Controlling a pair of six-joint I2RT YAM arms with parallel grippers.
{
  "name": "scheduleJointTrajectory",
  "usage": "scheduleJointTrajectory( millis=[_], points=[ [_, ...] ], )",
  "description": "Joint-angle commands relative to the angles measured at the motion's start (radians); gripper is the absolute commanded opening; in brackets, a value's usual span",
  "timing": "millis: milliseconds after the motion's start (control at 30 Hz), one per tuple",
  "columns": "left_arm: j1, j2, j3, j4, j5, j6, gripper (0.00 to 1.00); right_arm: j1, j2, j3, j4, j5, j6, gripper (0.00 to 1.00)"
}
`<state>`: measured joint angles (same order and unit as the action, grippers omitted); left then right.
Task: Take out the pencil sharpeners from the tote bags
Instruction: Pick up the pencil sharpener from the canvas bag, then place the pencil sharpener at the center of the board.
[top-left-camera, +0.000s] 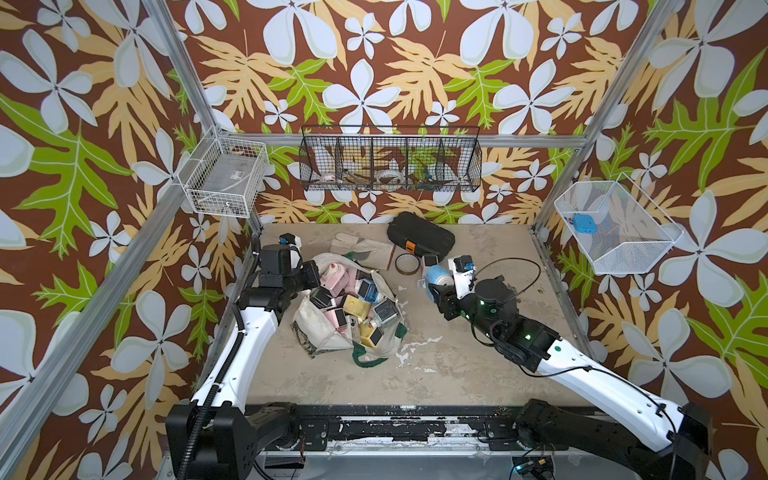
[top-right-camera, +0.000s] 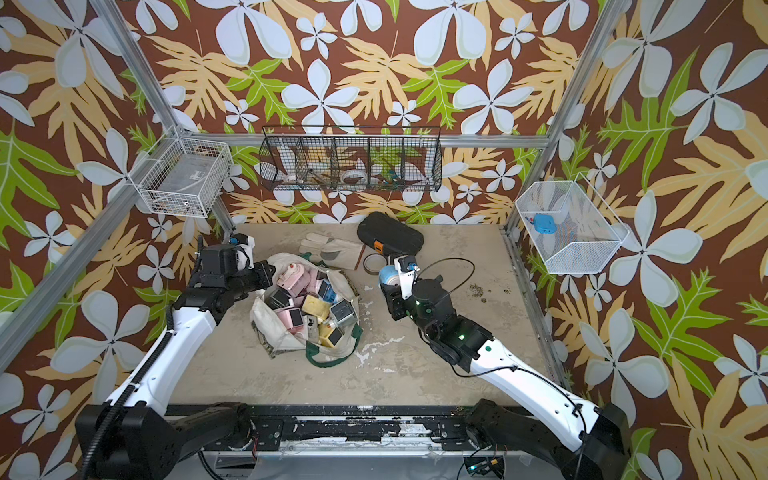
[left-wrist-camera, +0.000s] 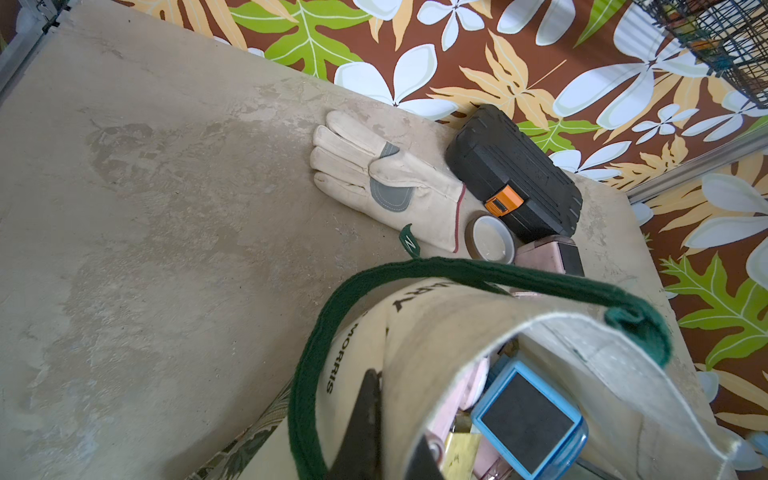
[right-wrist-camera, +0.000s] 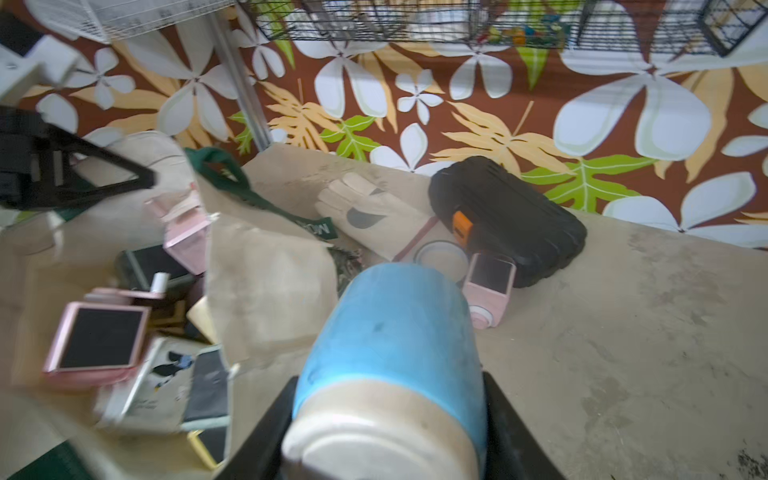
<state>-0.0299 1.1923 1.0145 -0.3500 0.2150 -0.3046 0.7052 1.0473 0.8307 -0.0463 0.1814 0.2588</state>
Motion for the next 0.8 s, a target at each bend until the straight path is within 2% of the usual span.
scheduleJointTrajectory(
  millis=[0,200,500,767],
  points=[
    [0.003,0.003,0.007,0.035,0.001,0.000,0.00,-0.080,0.028,-0.047,0.166,-0.005,0.028,0.35],
    [0.002,-0.001,0.009,0.038,0.011,-0.003,0.00,-0.249,0.181,-0.087,0.325,-0.068,0.031,0.33],
    [0.004,-0.003,0.007,0.038,0.009,-0.002,0.00,-0.309,0.382,-0.043,0.439,-0.028,0.001,0.33],
    [0.007,-0.002,0.007,0.038,0.004,-0.001,0.00,-0.381,0.483,-0.020,0.479,-0.062,0.012,0.33]
  ],
)
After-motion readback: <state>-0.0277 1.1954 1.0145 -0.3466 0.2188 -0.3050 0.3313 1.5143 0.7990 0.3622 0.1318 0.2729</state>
